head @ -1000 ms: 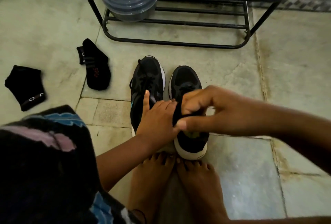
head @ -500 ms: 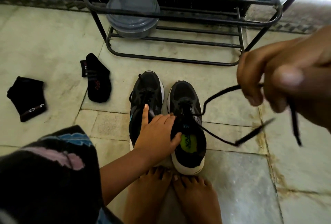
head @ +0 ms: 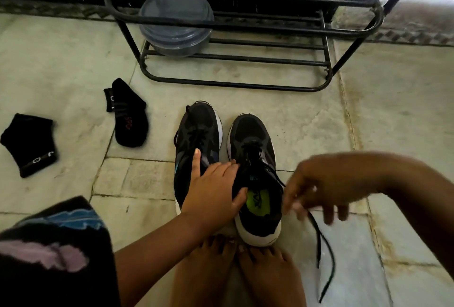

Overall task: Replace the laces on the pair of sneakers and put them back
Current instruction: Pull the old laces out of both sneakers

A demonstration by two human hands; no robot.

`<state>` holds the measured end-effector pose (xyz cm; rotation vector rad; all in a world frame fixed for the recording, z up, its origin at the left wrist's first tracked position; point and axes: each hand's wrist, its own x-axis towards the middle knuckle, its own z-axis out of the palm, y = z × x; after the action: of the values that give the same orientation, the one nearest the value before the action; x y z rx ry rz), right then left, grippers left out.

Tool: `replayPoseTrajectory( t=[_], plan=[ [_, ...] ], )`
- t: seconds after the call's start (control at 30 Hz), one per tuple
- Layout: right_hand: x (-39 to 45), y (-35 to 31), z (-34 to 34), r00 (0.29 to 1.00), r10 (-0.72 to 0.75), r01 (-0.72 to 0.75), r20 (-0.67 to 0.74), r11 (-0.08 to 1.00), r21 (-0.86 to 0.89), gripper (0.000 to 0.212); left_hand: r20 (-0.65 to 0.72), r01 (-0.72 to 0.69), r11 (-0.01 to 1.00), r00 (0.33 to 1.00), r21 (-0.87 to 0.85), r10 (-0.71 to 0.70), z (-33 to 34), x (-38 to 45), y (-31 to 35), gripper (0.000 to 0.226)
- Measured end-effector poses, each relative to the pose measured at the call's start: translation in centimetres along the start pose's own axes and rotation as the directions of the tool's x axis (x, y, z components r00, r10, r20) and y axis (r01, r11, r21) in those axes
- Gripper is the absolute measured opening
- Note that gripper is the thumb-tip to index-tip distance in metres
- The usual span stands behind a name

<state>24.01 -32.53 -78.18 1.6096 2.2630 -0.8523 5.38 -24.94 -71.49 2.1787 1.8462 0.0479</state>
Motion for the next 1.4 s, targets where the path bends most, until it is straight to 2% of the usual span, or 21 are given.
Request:
replayPoseTrajectory(
  t=[0.03,0.07,0.1,0.17,0.2,0.27,0.33,0.43,0.53,0.67,0.83,0.97,1.03,1.1,1.3,1.37,1.4],
  plan=[
    [-0.2,0.2,1.3,0.999,0.014,-0.015,-0.043,1.000,-0.004,0.033,-0.002,0.000,1.000,1.000,0.005,0.000,0.0,0.0,0.0,0.058],
    [0.3,0.3,0.5,0.997,-0.040,0.043,-0.065,0.997,0.056,0.032,0.004,0.001,1.000,1.000,0.013,-0.001,-0.1,0.0,0.1,0.058],
    [1.0,0.3,-2.0,0.997,-0.079,0.081,-0.023,0.985,0.154,0.030,0.010,0.000,1.000,1.000,0.018,0.000,-0.1,0.1,0.1,0.058],
    [4.1,-0.3,-10.9,0.986,-0.046,0.078,-0.162,0.978,0.195,0.023,0.022,0.008,1.000,1.000,0.005,-0.008,-0.1,0.2,0.2,0.058],
    [6.9,-1.0,-14.7,0.958,-0.067,0.118,-0.280,0.978,0.173,0.019,0.024,0.013,1.000,1.000,-0.002,-0.013,-0.2,0.2,0.2,0.057],
    [10.2,-0.2,-18.9,0.958,-0.020,0.095,-0.284,0.963,0.254,0.013,0.027,0.012,1.000,1.000,-0.007,-0.012,-0.3,0.2,0.1,0.057],
    [10.9,-0.2,-18.3,0.970,0.018,0.053,-0.243,0.959,0.280,0.013,0.024,0.005,1.000,1.000,-0.012,-0.005,-0.2,0.1,0.0,0.057],
    [9.7,-1.4,-15.5,0.959,-0.060,0.139,-0.277,0.952,0.274,0.013,0.001,-0.010,1.000,1.000,-0.017,0.010,0.0,0.2,-0.1,0.057],
    [10.2,-1.0,-16.0,0.952,-0.034,0.123,-0.305,0.952,0.280,0.016,-0.015,-0.014,1.000,1.000,-0.020,0.013,0.2,0.1,-0.2,0.060],
    [10.0,-1.5,-15.5,0.976,0.016,0.074,-0.216,0.912,0.404,0.004,0.017,-0.024,1.000,1.000,-0.014,0.024,0.4,0.1,-0.2,0.060],
    [10.0,-1.5,-15.8,0.992,-0.022,0.072,-0.125,0.910,0.409,0.027,0.014,-0.030,0.999,0.999,-0.019,0.030,0.2,0.0,-0.1,0.053],
    [9.7,-1.1,-16.4,0.981,0.147,-0.015,-0.128,0.712,0.702,0.041,-0.011,-0.033,0.999,0.999,-0.026,0.032,-0.1,0.0,0.0,0.055],
    [10.0,-0.6,-17.1,0.964,0.235,-0.048,-0.126,0.619,0.784,0.044,0.000,-0.033,0.999,0.999,-0.016,0.033,0.2,-0.1,-0.2,0.051],
    [10.1,-0.2,-18.1,0.957,0.265,-0.051,-0.113,0.540,0.840,0.045,-0.006,-0.035,0.999,0.999,-0.004,0.035,0.3,-0.1,-0.3,0.046],
    [10.0,0.5,-20.2,0.937,0.306,0.017,-0.170,0.448,0.894,0.037,0.000,-0.049,0.999,0.999,-0.006,0.049,0.3,-0.2,-0.1,0.046],
    [10.1,0.9,-20.6,0.923,0.351,0.023,-0.160,0.366,0.931,0.032,-0.002,-0.045,0.999,0.999,0.012,0.045,0.3,-0.2,-0.2,0.049],
    [10.2,1.2,-20.9,0.911,0.385,0.036,-0.148,0.282,0.959,0.030,-0.005,-0.042,0.999,0.999,0.014,0.042,0.5,-0.3,-0.2,0.050]
  ],
)
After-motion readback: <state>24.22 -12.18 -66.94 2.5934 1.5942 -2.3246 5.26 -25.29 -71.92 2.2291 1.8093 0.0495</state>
